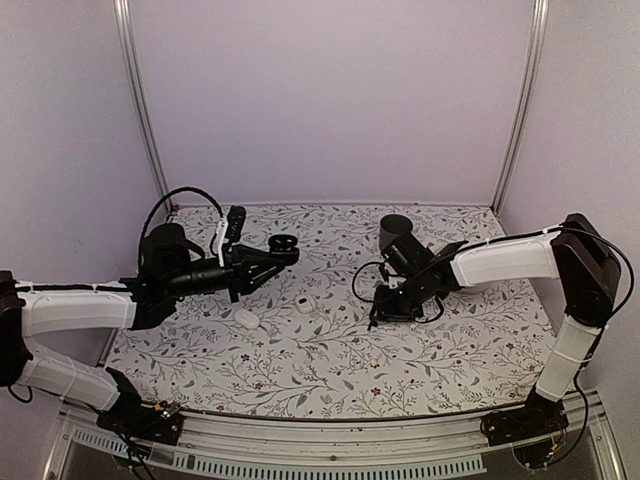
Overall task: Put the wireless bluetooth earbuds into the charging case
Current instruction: Pick up the right earbud from the center of the board.
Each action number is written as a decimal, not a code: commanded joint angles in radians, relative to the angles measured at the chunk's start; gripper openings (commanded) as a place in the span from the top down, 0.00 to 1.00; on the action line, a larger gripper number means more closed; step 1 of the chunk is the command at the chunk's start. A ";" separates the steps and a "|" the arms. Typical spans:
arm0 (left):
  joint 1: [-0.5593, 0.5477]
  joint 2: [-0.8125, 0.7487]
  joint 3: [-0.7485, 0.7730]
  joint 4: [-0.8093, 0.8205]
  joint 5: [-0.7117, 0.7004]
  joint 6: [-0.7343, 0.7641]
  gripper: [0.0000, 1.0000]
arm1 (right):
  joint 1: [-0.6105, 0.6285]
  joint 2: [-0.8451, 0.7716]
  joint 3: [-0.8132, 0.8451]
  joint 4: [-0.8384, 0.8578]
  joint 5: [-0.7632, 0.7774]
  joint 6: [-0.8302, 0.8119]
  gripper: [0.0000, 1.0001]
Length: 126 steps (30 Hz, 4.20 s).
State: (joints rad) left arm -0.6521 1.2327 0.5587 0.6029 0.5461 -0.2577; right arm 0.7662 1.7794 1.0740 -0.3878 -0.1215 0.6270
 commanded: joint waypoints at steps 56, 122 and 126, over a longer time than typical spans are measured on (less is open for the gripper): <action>0.010 -0.122 -0.031 0.024 0.058 -0.092 1.00 | 0.101 0.248 0.322 -0.275 0.203 0.361 0.72; 0.010 -0.032 -0.098 0.125 0.032 -0.111 1.00 | 0.116 0.193 0.274 -0.141 0.193 0.017 0.84; 0.010 -0.002 -0.127 0.200 0.021 -0.115 1.00 | 0.104 0.103 0.183 -0.017 0.173 0.010 0.84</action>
State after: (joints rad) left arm -0.6514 1.2015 0.4614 0.6998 0.5846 -0.3683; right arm 0.8818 1.9900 1.3243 -0.5457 0.0753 0.6521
